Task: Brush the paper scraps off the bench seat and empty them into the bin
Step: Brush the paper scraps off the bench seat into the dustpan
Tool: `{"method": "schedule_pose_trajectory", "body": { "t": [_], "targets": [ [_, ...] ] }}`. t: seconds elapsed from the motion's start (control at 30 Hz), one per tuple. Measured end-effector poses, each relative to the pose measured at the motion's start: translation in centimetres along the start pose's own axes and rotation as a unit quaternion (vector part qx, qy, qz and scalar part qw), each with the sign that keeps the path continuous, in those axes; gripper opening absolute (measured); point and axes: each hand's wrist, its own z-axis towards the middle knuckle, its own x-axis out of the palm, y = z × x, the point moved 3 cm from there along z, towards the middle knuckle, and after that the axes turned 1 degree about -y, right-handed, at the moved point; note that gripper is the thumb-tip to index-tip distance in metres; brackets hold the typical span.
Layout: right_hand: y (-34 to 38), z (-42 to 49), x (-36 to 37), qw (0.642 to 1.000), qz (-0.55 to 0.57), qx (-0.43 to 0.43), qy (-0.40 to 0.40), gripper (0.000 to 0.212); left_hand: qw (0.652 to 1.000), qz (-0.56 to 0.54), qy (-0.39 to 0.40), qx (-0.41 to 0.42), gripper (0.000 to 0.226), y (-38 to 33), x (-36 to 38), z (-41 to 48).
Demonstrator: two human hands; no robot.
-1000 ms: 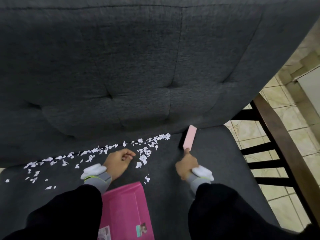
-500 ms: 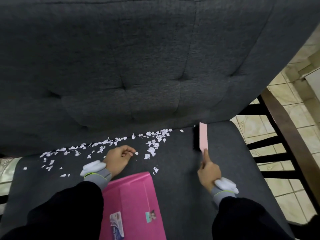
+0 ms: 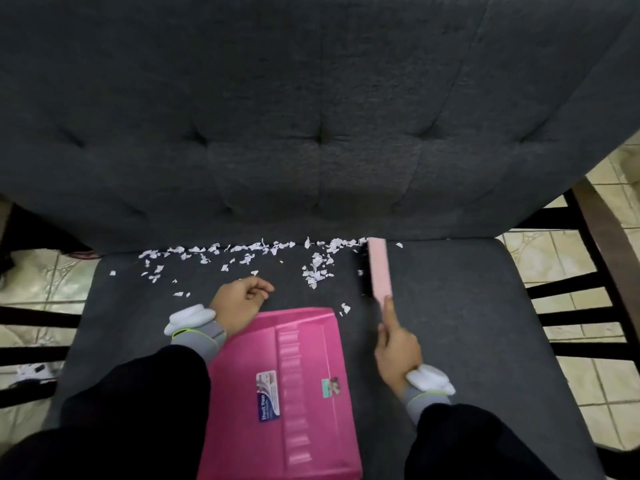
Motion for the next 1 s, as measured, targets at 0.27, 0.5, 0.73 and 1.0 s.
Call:
{"method": "schedule_pose_trajectory", "body": {
  "t": [0.27,0.5,0.73,1.0],
  "targets": [
    [-2.0,-1.6,1.0,0.994,0.003,0.11,-0.028,0.064,0.985,0.164,0.027,-0.046,0.019,3.1,-0.9,-1.8],
    [2.2,-4.2,4.9,0.998,0.049,0.025,0.026,0.064,0.981,0.188,0.046,-0.001,0.022,3.2,-1.4,-2.4],
    [-1.5,-3.6,1.8,0.996,0.026,0.067,-0.049,0.059,0.985,0.172,0.026,0.01,0.025,3.1,-1.6,-4.0],
    [-1.8,-4.7,3.0,1.0,0.001,0.029,-0.003,0.064,0.984,0.168,0.059,0.007,0.025,3.4,-0.8,-6.3]
  ]
}}
